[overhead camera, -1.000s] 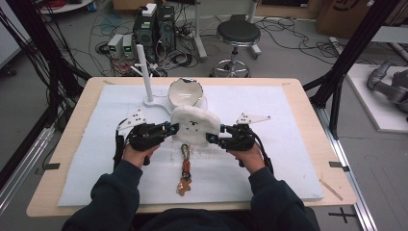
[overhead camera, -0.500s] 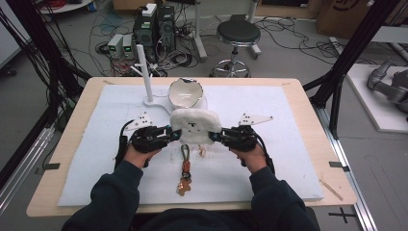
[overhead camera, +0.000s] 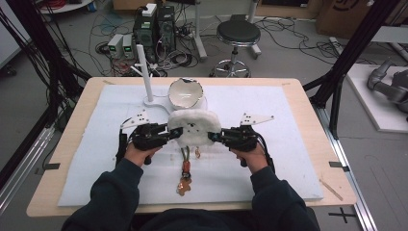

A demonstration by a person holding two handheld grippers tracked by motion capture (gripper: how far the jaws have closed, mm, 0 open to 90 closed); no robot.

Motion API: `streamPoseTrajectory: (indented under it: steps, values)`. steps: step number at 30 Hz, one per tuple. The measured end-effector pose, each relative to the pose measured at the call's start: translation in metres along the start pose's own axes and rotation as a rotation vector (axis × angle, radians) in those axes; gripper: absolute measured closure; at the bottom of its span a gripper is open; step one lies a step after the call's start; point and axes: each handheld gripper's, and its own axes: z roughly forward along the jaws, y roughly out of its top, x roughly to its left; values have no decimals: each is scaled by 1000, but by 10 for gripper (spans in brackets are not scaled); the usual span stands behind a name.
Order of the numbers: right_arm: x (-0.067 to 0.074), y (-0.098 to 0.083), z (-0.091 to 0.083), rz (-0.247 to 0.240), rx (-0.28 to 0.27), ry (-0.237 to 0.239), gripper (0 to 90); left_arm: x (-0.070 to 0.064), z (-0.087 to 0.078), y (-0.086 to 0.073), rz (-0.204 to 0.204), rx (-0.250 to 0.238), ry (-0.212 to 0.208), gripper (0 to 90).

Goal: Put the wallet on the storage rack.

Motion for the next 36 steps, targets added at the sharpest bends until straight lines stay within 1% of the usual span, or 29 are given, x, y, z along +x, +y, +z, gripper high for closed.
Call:
streamPoseTrajectory:
  steps: [2, 3, 4, 5, 7, 8, 9, 10, 12, 13, 14, 15, 16, 17, 19, 20, 21, 24, 25, 26, 27, 28, 29, 31, 32, 33, 34, 35, 36]
  values:
    - [-1, 0, 0, 11, -4, -1, 744, -2, 0, 2, 10, 1, 6, 737]
    - [-2, -1, 0, 34, -6, -36, 592, -3, 0, 4, 19, -1, 13, 746]
    - [-2, -1, 0, 49, -9, -62, 502, -4, -3, 8, 43, -1, 40, 751]
    - [-4, -1, -1, 55, -8, -93, 465, -3, -5, 11, 56, 0, 54, 752]
    - [-4, 0, -7, 37, -6, -147, 413, -1, -10, 17, 72, -4, 86, 753]
    - [-5, 0, -13, 16, -9, -198, 383, 1, -13, 20, 85, -6, 105, 753]
    - [-6, 1, -18, 4, -7, -234, 372, 2, -16, 24, 93, -11, 123, 753]
    - [-7, 1, -23, -11, -5, -261, 368, 2, -16, 24, 93, -11, 123, 753]
    - [-9, 2, -35, -32, -1, -316, 339, 7, -24, 35, 115, -23, 157, 753]
    - [-11, 2, -41, -38, 4, -339, 333, 9, -26, 38, 125, -21, 171, 752]
    - [-11, 2, -41, -38, 4, -339, 333, 9, -26, 38, 125, -21, 171, 752]
    - [-14, 1, -52, -47, 11, -381, 320, 11, -29, 44, 152, -13, 199, 752]
    - [-15, 1, -58, -46, 15, -400, 317, 11, -29, 44, 152, -13, 199, 751]
    - [-17, 1, -63, -46, 13, -418, 316, 13, -32, 50, 173, -12, 220, 751]
    - [-19, 2, -71, -49, 6, -440, 314, 17, -33, 59, 204, -10, 245, 751]
    - [-19, 2, -71, -49, 6, -440, 314, 17, -33, 59, 204, -10, 245, 751]
    - [-21, 2, -80, -42, -6, -458, 313, 20, -34, 68, 243, 8, 271, 750]
    - [-24, 2, -87, -36, -18, -476, 312, 26, -32, 81, 293, 39, 311, 751]
    - [-25, 2, -88, -33, -20, -482, 312, 28, -30, 85, 308, 50, 319, 750]
    - [-25, 2, -88, -33, -20, -482, 312, 28, -30, 85, 308, 50, 319, 750]
    - [-26, 2, -91, -30, -23, -486, 312, 32, -27, 93, 340, 72, 333, 751]
    - [-27, 2, -92, -30, -25, -489, 312, 32, -27, 93, 340, 72, 333, 751]
    - [-27, 2, -93, -26, -26, -494, 311, 36, -22, 102, 382, 100, 343, 751]
    - [-28, 2, -96, -26, -26, -503, 304, 39, -15, 110, 416, 131, 350, 750]
    - [-28, 2, -96, -26, -26, -503, 304, 39, -15, 110, 416, 131, 350, 751]
    - [-29, 2, -99, -27, -22, -519, 283, 41, -8, 118, 441, 152, 358, 751]
    - [-29, 1, -100, -28, -22, -526, 272, 43, -5, 122, 453, 163, 365, 750]
    - [-29, 1, -100, -28, -22, -526, 272, 43, -5, 122, 453, 163, 365, 750]
    - [-30, 1, -103, -15, -23, -544, 250, 45, 0, 128, 465, 176, 370, 751]
